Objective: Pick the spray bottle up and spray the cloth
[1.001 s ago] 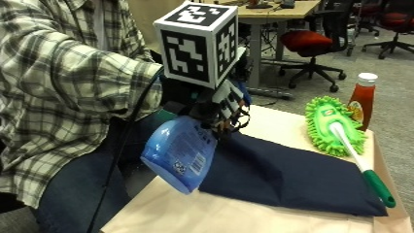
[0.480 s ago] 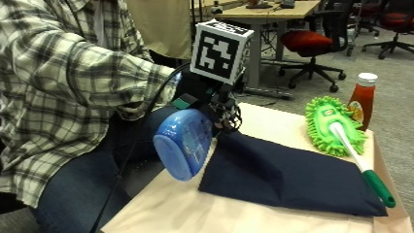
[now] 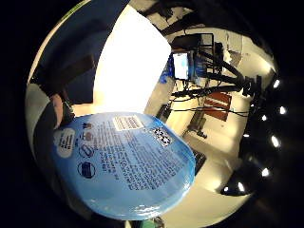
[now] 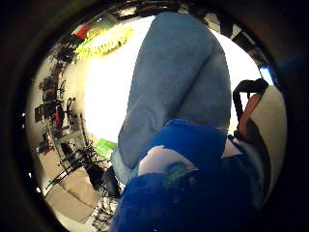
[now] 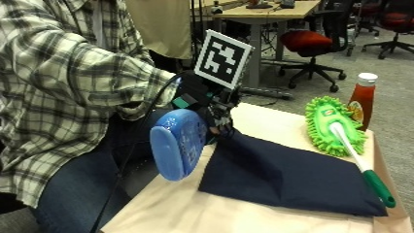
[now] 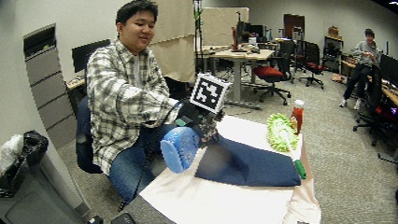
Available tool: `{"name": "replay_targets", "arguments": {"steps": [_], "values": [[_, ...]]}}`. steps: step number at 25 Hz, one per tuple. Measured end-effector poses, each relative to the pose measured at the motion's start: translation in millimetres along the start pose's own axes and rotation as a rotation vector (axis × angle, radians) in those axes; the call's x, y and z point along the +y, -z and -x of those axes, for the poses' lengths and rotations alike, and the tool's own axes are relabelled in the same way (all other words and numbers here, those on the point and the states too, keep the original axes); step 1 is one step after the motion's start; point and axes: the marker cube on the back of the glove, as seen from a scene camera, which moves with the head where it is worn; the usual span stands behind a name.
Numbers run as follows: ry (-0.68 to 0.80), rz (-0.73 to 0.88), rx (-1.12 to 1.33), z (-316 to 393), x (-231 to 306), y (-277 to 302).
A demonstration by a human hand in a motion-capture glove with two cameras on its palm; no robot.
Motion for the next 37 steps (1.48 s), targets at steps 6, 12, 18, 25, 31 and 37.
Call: {"name": "replay_targets", "arguments": {"steps": [6,12,18,25,31,37], "values": [[-0.003,0.005,0.059,1,-1,-4],[-0.001,-0.021,-0.012,-1,-1,-1],[0.058,-0.197,-0.363,-11,5,19],[0.144,-0.461,-0.886,-28,24,46],[0.280,-0.612,-1.311,-26,44,65],[0.426,-0.610,-1.587,-2,54,83]]}}
